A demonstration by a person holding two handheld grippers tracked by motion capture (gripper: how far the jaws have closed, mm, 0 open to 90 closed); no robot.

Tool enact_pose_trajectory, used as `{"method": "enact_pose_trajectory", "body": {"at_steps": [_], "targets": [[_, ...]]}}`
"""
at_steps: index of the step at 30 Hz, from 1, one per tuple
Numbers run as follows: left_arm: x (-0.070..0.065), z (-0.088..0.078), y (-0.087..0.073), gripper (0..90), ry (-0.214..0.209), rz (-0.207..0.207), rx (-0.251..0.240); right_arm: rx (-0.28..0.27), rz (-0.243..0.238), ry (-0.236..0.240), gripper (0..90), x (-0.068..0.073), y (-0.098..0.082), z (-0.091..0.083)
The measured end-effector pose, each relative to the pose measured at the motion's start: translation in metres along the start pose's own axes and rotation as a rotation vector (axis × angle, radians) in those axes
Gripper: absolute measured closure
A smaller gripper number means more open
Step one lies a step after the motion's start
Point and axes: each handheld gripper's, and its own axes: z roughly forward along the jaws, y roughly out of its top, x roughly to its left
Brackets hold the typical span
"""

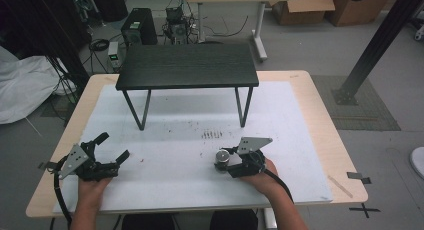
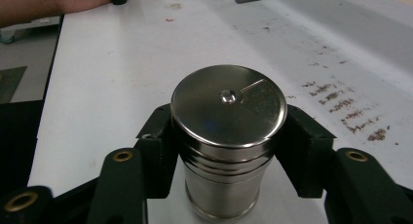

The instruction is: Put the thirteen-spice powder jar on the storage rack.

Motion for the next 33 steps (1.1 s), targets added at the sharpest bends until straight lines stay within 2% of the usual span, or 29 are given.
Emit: {"method": "enact_pose_trajectory", "body": {"at_steps": [3,16,27,33], "targets": [[0.0,0.0,0.0,0.2,0.0,0.0,0.0,-0.001,-0.003,0.001,48.8,0.0,0.001,0.0],[0.0,0.0,0.0,0.2,0.0,0.0,0.0,-0.007,-0.003,0.004,49.5,0.001,0.007,-0.006],[0.0,0.0,0.0,0.2,0.0,0.002,0.0,-0.009,-0.004,0.021,49.5,0.001,0.03,-0.021],[0.0,0.0,0.0,0.2,0.001,0.003,0.0,-0.011,0.003,0.011,49.5,0.001,0.043,-0.027]]}}
